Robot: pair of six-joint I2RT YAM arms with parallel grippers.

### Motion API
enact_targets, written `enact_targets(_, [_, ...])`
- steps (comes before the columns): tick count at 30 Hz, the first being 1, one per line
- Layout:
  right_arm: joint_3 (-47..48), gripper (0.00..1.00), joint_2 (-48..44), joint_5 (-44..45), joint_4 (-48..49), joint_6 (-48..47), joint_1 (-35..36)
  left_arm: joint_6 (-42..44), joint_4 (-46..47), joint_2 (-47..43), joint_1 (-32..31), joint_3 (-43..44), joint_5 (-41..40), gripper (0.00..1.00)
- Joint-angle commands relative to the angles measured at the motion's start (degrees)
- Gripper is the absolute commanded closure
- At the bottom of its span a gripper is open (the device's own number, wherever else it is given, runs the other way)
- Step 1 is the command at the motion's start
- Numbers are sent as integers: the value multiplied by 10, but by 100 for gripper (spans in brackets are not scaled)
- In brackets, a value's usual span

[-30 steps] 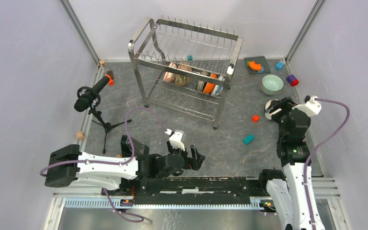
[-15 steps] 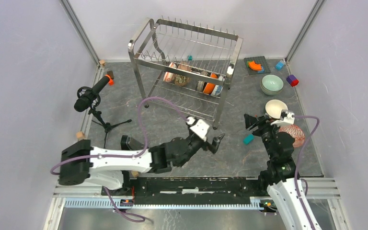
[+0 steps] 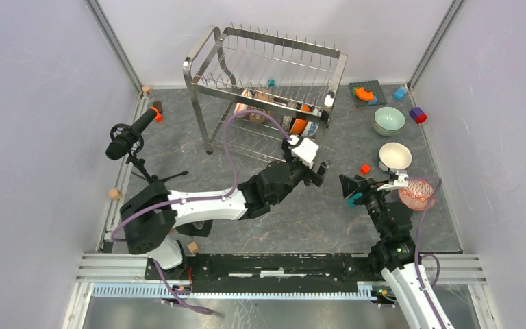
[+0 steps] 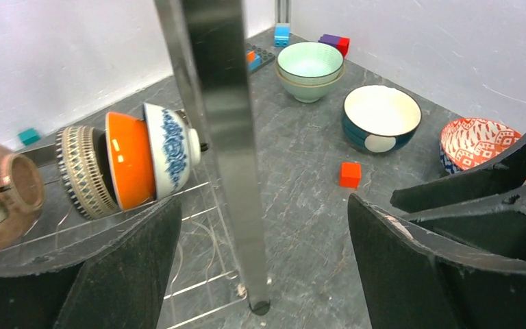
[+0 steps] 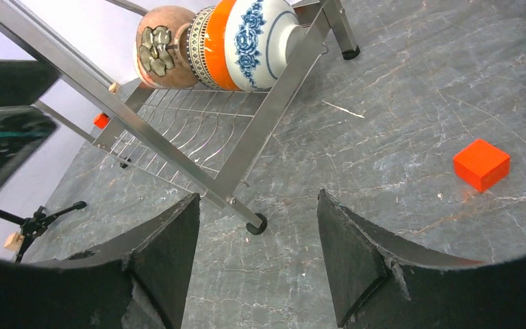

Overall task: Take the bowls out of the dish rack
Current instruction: Adjust the dish rack at the center of the board.

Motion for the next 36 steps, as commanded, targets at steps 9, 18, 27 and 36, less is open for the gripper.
enact_targets(9, [19,32,9,-28,13,-34,7,4,172,136,3,96,-96,20])
enact_targets(18, [33,31,20,-7,15,-51,10,20,205,148,3,81,-131,66])
enact_targets(27, [59,28,90,-4,106,-103,10,7,217,71,2,-24,-95,80])
enact_targets(36, [93,21,245,9,281,-102,9,-34,146,-28,-4,-111,7,86])
